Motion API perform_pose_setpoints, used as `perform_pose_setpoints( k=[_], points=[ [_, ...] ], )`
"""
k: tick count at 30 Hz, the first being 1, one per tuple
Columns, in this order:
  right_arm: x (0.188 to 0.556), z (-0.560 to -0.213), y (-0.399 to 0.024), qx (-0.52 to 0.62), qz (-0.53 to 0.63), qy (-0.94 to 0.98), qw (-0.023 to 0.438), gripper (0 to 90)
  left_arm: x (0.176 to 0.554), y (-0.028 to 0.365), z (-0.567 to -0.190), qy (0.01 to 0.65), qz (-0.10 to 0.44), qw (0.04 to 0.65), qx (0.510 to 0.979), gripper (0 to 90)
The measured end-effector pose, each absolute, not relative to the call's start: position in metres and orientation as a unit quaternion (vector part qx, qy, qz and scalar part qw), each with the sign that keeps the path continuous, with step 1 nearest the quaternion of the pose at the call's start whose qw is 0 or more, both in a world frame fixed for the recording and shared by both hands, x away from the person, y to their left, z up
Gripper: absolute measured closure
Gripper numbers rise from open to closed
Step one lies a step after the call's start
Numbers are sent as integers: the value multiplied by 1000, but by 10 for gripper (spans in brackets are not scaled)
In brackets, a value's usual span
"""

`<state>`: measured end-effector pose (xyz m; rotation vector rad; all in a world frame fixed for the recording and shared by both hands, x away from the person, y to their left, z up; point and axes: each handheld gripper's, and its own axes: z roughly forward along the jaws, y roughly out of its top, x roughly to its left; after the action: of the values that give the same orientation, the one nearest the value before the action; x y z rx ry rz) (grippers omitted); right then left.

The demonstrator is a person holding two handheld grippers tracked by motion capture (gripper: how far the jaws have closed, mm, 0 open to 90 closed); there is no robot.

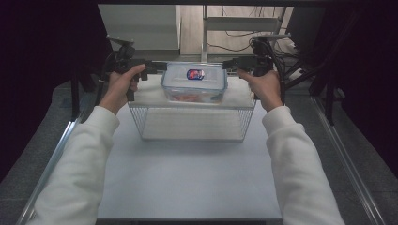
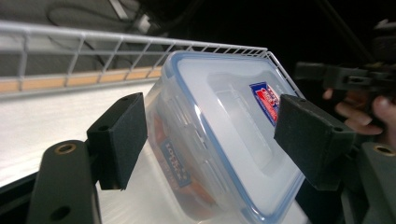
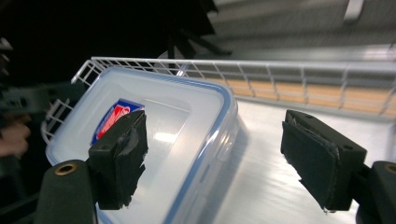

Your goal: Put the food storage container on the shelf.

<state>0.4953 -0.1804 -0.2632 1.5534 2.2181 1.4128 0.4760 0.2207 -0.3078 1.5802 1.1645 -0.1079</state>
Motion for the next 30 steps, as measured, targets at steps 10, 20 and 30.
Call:
perform_pose_setpoints(
  k=[10,20,30],
  points=[
    [456,-262,-188,441,495,746,67,235,442,218,-298,448,18,561,696,258],
    [414,-277,-198,406,485,766,114,208,389,232,-307,416,62,565,710,256],
    [350,-317,-201,334,481,797,150,175,315,228,-358,381,64,566,729,258]
  ],
)
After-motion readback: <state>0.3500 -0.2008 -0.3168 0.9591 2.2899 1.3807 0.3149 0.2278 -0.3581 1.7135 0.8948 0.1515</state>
